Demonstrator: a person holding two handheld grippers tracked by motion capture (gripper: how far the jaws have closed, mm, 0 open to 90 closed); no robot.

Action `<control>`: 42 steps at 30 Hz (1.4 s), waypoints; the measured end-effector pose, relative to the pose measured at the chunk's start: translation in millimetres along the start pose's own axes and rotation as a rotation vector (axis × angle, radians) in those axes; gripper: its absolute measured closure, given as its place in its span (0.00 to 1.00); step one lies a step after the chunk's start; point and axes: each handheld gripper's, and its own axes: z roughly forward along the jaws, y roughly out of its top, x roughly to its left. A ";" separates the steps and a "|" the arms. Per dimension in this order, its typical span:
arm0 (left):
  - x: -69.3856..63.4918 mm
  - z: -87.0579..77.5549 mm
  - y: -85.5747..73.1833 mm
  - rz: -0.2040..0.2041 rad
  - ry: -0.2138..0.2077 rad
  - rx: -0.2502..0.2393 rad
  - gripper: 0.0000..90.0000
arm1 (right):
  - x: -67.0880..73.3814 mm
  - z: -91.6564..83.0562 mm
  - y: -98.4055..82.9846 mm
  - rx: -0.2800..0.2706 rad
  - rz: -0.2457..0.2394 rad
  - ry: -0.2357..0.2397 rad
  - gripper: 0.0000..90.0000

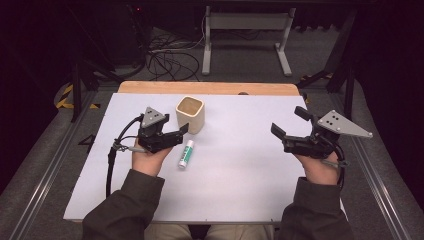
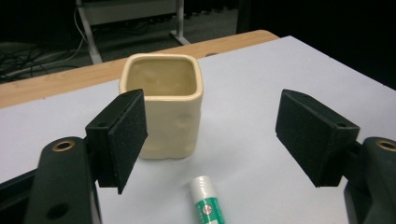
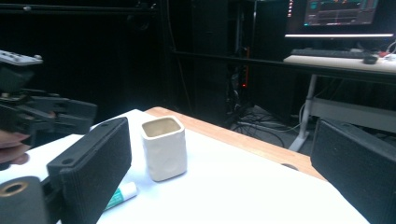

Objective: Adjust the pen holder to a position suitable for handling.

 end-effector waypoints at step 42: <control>-4.6 75.1 -34.8 -0.036 0.107 0.302 0.48 | 1.2 -3.6 4.1 0.021 0.013 -0.019 0.07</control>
